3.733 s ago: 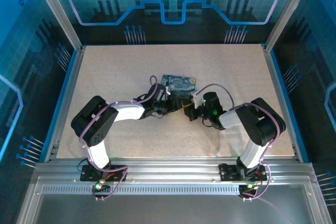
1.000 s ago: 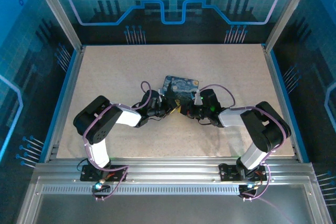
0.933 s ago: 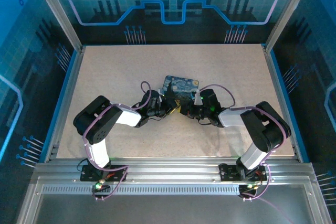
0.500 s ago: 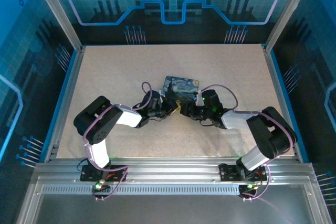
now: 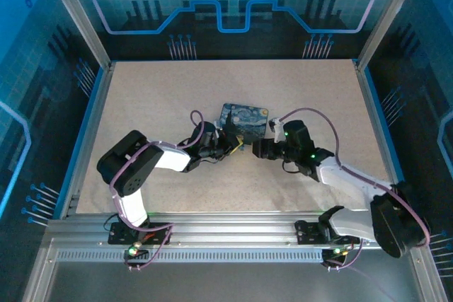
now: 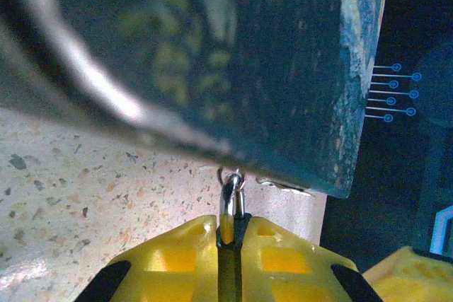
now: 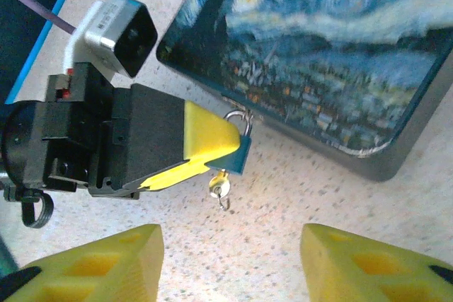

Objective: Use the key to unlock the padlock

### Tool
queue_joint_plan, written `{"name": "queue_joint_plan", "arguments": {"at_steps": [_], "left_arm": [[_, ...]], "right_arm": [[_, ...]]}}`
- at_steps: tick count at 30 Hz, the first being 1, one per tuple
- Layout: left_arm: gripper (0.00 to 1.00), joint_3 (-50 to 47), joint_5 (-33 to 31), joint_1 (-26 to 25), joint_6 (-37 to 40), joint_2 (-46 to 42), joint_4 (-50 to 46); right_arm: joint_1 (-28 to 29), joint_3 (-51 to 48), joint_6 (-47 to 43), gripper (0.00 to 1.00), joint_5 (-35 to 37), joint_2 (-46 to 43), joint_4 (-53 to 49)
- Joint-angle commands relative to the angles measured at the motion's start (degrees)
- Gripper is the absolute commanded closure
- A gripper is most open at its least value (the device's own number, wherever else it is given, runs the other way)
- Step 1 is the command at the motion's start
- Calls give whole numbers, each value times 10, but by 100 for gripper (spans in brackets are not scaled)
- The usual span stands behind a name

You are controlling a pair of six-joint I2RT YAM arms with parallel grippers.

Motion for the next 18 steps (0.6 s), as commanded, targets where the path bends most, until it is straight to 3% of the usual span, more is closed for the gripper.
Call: {"name": "queue_joint_plan", "arguments": {"at_steps": [1,7,18], "left_arm": [[100,-4,-2,-4,-12,-27,-10],[100,-4,1,-4,-18,-35,-16],[100,1,6,-4,-45,-46,-21]], "right_arm": [[2,10,-114,41,44,-40,-29],[11,-13,-229,25,62,-92,14],[83,-90,-519,21,92,-102,121]]}}
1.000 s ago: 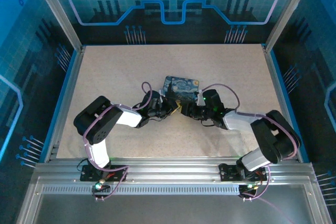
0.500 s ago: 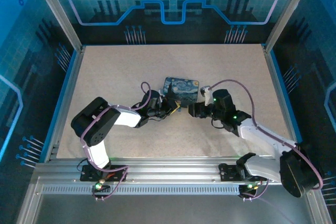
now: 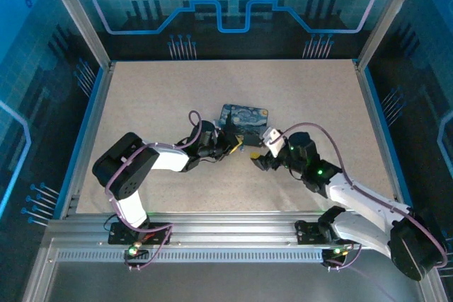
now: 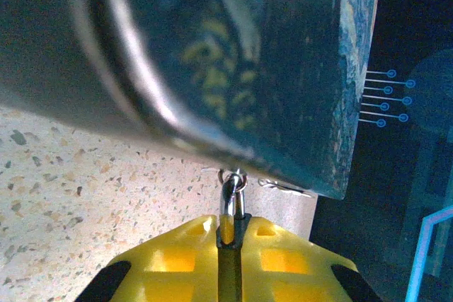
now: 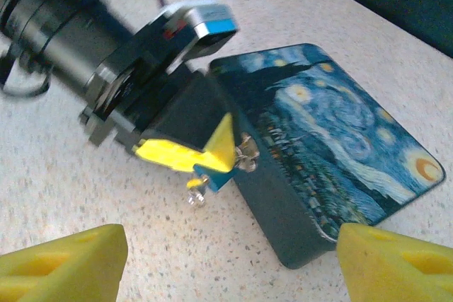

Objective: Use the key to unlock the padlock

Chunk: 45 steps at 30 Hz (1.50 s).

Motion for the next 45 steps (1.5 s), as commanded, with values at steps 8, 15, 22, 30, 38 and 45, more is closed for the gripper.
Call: {"name": "queue_joint_plan", "arguments": {"at_steps": [8,15,22,30,38,45], "left_arm": [[100,4,7,-4,-39,-29,-11],[100,4,9,-4,-52,-30,-11],[100,4,12,-4,-54,-26,-7],[100,2,13,-4,-58,-24,-2],[100,1,14,-3,-60,-21,1],[100,0,14,-4,-62,-19,4]], "right_arm": [[76,2,-232,20,101,93,83],[106,20,-264,22,137,171,130],[119,41,-260,34,152,228,149],[120,55,-260,51,172,262,158],[121,62,-258,63,182,279,161],[121,66,-257,68,190,287,164]]}}
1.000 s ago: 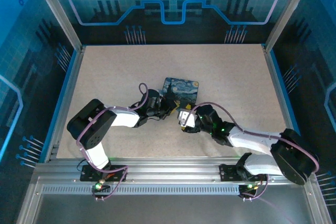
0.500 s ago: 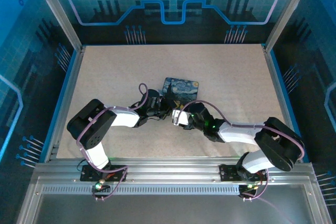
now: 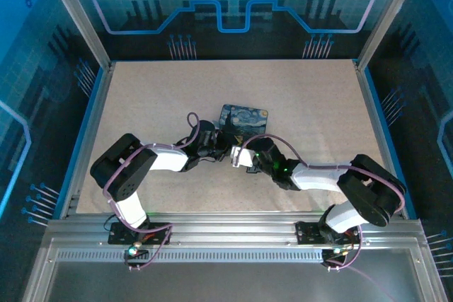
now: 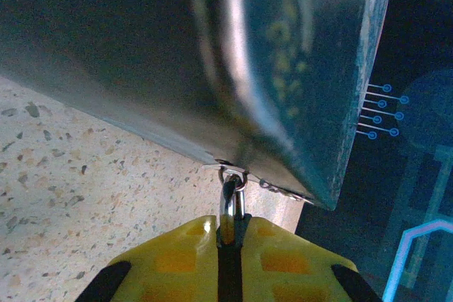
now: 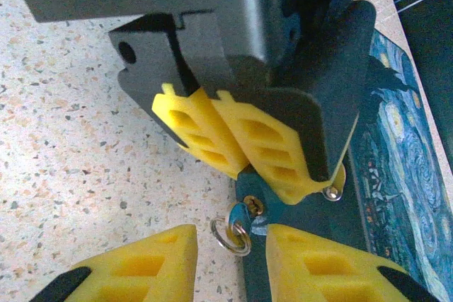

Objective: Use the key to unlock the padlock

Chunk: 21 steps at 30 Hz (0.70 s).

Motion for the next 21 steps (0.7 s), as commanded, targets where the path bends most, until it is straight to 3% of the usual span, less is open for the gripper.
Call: {"name": "queue_joint_plan", "arguments": {"at_steps": [1,8,21], "left_arm": [[100,0,14,-4,-9,-9,22],[100,0,15,-3,-10,-8,24],[100,-1,15,-4,-13,-9,29]], "right_arm": [[8,18,4,69,11,9,20],[10,20,3,72,15,14,24],[11,24,20,96,27,16,34]]}}
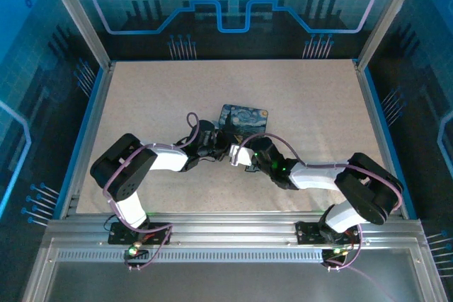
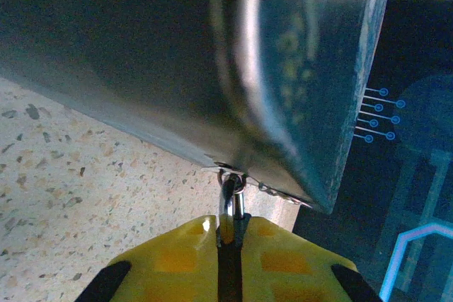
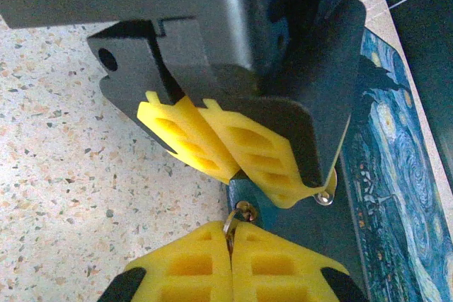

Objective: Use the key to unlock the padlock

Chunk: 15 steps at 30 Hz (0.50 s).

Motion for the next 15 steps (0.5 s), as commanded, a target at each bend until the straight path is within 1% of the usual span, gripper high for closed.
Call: {"name": "queue_joint_plan", "arguments": {"at_steps": [1,7,15], "left_arm": [[100,-1,16,-5,-6,-9,26],[100,-2,16,-5,-6,-9,27],[100,-4,15,-5,-8,-11,30]], "right_arm": [[8,17,17,97,13,4,27],[9,22,42,100,21,-10,11],[14,40,87,100,27,-20,-11]]}}
